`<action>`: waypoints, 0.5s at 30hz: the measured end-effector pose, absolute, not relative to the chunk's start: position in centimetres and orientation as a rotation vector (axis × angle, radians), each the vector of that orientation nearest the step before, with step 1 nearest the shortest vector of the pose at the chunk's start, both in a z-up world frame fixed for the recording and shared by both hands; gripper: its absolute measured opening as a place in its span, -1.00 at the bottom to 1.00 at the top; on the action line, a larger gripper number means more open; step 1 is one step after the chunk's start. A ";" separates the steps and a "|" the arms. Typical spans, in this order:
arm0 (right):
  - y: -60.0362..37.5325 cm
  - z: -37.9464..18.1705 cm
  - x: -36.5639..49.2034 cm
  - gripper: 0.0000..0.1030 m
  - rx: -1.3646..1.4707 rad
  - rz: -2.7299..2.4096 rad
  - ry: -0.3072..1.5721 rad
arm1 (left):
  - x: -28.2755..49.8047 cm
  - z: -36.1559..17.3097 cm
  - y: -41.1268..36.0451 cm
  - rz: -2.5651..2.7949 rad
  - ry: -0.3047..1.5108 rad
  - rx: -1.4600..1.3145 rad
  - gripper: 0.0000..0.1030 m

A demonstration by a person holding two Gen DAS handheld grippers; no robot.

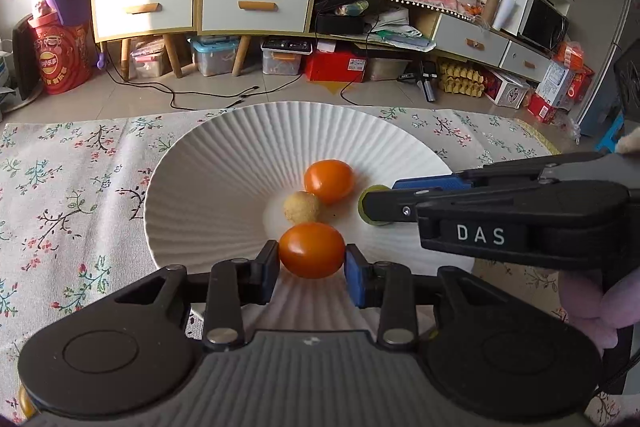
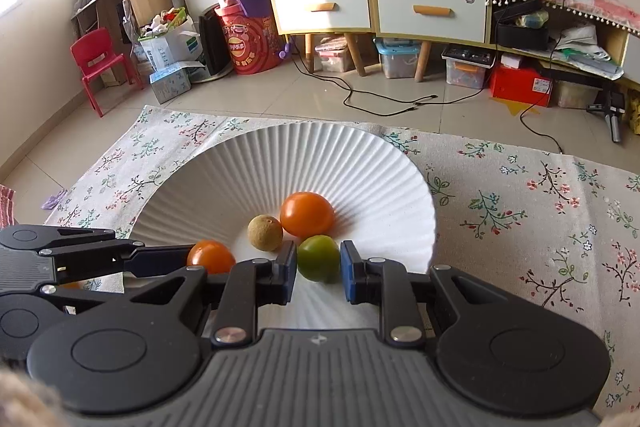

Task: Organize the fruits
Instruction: 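Carry the lime and tomato into the white bowl and open both tools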

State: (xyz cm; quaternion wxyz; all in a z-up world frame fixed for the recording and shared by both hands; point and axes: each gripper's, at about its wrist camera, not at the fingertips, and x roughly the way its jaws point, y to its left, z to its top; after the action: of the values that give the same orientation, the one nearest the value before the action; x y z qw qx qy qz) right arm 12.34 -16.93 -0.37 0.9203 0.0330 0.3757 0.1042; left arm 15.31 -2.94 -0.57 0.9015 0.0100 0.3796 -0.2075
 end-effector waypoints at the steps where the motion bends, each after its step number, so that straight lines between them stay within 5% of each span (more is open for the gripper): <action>1: -16.9 -0.4 12.4 -0.59 0.068 0.214 0.772 | 15.4 -0.7 -2.9 -0.433 0.787 0.019 -0.38; 15: -16.4 -0.5 13.1 -0.54 0.075 0.224 0.787 | 15.8 -0.9 -3.5 -0.451 0.786 0.040 -0.35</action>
State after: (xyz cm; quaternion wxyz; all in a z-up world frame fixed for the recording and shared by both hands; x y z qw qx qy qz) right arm 13.06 -16.41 -0.52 0.9168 0.0366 0.3825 0.1090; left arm 15.77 -3.53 -0.86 0.8989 0.0194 0.3797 -0.2177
